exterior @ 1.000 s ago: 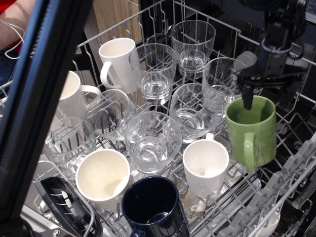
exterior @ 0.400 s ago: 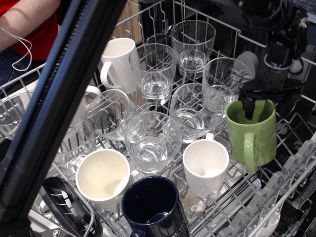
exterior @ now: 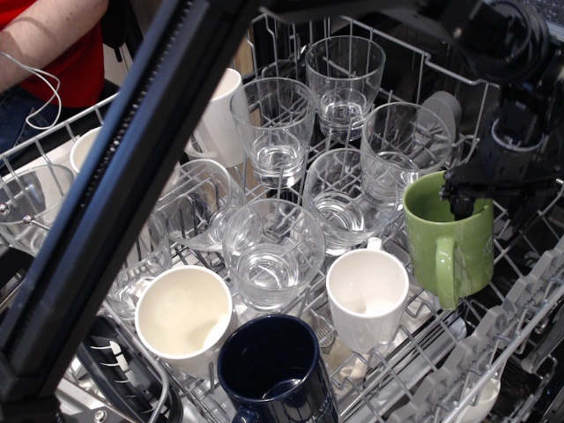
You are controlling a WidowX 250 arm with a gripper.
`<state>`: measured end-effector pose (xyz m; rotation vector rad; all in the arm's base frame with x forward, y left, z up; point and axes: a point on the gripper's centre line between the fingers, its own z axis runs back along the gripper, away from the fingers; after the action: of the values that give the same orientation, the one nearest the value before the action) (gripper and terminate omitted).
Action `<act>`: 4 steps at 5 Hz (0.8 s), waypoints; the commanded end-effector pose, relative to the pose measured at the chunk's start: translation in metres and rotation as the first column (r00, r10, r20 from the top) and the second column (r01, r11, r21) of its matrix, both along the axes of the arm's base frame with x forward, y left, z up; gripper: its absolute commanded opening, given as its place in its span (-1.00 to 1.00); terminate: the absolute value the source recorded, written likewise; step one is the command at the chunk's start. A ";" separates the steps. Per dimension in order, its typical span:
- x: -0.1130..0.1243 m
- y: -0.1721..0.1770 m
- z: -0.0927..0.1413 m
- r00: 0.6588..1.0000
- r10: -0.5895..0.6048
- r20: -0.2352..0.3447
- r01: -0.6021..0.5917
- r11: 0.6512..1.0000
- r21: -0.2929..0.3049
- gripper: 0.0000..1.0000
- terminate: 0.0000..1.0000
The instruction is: Pick up green mug
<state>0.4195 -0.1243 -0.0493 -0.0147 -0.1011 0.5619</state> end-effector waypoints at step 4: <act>0.010 0.002 0.051 0.997 0.065 0.030 -0.063 0.996 -0.059 -1.00 -1.00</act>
<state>0.4150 -0.1190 -0.0459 -0.0203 -0.0296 0.6457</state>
